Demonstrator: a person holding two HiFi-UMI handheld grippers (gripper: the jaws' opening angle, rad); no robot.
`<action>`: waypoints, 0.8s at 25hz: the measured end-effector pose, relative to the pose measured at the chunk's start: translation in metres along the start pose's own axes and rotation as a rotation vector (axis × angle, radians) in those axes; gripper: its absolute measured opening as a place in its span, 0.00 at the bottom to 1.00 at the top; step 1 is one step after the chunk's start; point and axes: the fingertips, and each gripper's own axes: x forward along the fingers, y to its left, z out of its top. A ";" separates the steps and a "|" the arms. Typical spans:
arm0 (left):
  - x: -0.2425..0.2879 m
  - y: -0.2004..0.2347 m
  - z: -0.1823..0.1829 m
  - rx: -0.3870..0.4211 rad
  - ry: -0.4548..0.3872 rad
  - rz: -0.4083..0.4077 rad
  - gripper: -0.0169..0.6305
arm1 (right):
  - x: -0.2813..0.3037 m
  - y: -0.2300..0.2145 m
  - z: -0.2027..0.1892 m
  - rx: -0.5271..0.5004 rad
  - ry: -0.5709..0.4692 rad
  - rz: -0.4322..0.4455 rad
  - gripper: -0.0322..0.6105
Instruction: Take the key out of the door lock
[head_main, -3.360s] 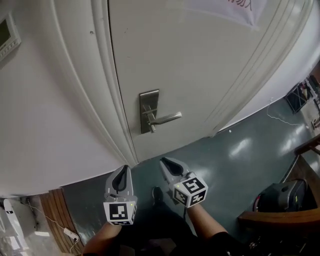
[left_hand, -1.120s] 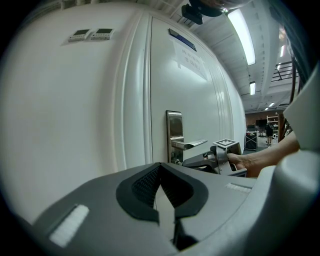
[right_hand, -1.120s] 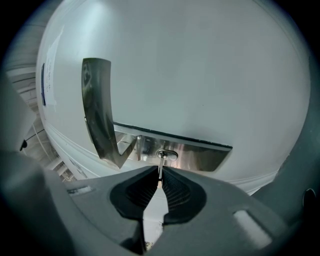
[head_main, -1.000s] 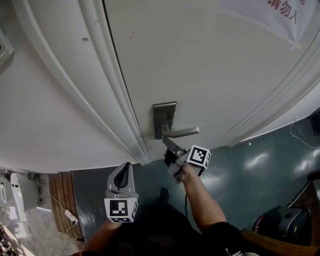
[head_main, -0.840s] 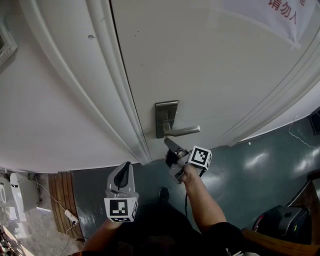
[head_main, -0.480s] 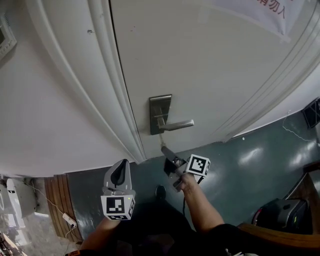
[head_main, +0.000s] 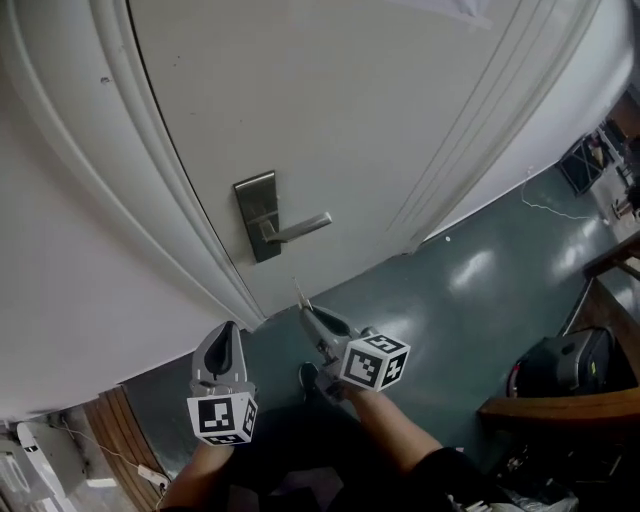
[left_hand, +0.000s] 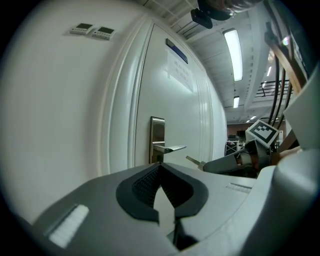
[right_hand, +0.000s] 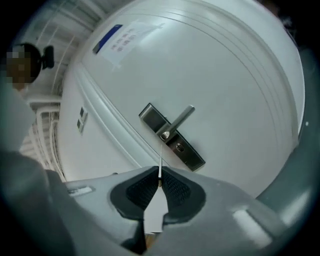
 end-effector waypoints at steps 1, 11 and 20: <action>-0.004 -0.003 0.000 0.002 -0.002 -0.015 0.05 | -0.007 0.006 -0.001 -0.071 -0.008 -0.033 0.07; -0.068 -0.019 -0.016 0.033 0.008 -0.207 0.05 | -0.074 0.061 -0.046 -0.436 -0.121 -0.347 0.07; -0.137 -0.041 -0.029 0.037 0.022 -0.389 0.05 | -0.135 0.101 -0.099 -0.463 -0.189 -0.537 0.07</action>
